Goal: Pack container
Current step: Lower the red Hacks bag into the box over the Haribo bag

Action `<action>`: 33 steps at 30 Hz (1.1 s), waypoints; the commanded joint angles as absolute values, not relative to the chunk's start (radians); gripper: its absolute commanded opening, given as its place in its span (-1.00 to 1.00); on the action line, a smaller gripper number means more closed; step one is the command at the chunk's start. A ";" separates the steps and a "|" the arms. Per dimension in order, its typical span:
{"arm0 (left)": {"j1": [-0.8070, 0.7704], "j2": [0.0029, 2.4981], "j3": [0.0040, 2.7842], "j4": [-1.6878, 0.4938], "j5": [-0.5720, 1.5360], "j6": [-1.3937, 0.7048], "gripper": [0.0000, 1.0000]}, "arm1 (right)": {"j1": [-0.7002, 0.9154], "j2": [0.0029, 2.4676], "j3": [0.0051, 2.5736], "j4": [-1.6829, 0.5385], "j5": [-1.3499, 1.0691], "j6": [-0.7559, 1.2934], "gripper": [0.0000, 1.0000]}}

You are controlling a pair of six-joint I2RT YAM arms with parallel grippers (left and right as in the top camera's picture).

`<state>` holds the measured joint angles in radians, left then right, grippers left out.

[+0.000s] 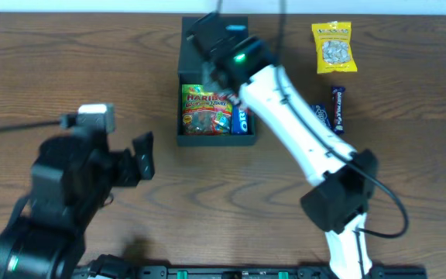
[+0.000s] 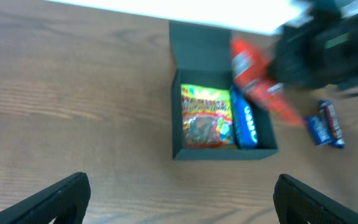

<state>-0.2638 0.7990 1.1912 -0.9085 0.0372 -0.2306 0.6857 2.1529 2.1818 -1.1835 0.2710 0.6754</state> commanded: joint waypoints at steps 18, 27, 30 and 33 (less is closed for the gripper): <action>-0.262 0.671 1.215 -0.994 0.010 -0.213 0.91 | 0.741 2.188 2.184 -1.143 0.440 0.664 0.98; -0.262 0.778 1.214 -0.978 -0.007 -0.217 0.90 | 0.521 2.164 2.151 -1.098 0.050 0.362 -0.97; -0.262 0.817 1.214 -0.953 -0.007 -0.217 0.90 | 0.523 2.201 2.103 -1.061 -0.095 0.274 -0.97; -0.262 0.836 1.214 -0.945 -0.006 -0.217 0.91 | 0.544 2.243 2.045 -1.013 -0.198 0.236 -0.97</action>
<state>-0.2638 0.8318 1.1976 -0.9470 0.0113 -0.2306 0.5117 2.1838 2.0903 -1.0260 -0.0216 0.3313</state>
